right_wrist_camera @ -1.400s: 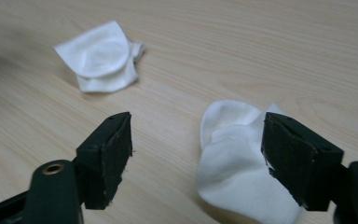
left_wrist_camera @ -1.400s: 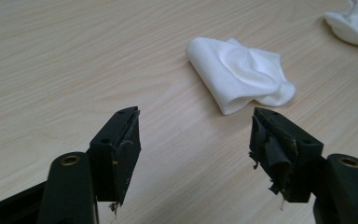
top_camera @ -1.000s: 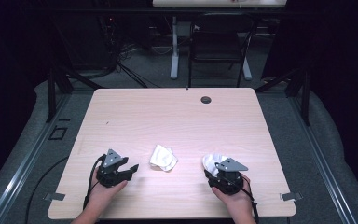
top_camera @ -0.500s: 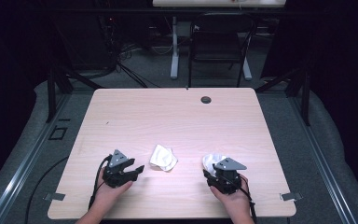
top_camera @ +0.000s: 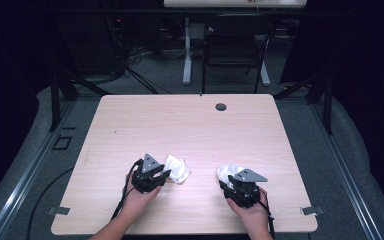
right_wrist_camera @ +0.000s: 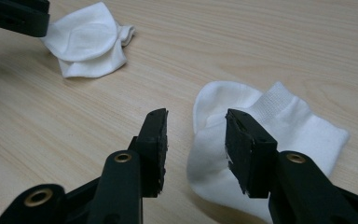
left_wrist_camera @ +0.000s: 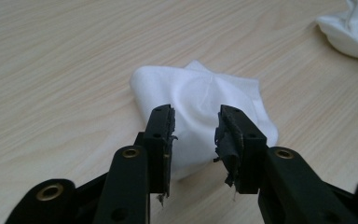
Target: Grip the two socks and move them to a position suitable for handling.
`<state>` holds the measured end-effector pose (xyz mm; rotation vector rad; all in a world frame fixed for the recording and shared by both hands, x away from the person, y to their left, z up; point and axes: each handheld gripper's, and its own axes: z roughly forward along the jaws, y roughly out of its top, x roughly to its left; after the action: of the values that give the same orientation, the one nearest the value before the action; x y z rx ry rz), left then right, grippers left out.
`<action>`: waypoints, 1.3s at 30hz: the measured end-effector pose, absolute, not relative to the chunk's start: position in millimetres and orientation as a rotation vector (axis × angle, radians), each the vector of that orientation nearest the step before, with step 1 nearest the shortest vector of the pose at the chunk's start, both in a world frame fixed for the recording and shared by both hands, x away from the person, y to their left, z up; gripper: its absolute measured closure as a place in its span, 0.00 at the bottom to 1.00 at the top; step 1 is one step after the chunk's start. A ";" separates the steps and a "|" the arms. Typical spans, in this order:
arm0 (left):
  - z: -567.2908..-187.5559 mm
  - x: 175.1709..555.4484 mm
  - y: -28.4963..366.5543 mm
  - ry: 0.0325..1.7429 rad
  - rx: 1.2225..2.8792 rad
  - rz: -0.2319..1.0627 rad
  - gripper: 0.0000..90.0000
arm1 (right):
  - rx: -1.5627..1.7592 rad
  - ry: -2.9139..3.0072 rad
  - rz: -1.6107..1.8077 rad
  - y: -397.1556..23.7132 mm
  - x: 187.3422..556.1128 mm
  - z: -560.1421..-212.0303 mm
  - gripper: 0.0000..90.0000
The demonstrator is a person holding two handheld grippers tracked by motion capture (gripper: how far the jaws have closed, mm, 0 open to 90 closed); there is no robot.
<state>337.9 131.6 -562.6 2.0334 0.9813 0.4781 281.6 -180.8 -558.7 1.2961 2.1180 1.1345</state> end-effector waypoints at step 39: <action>-579.0 324.1 101.8 0.985 2.133 0.360 0.91 | 1.274 2.152 1.149 -175.9 281.9 -559.9 0.66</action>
<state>324.1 101.8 -579.0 2.1326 0.9854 0.3600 281.9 -175.9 -559.9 1.2736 2.1519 1.1492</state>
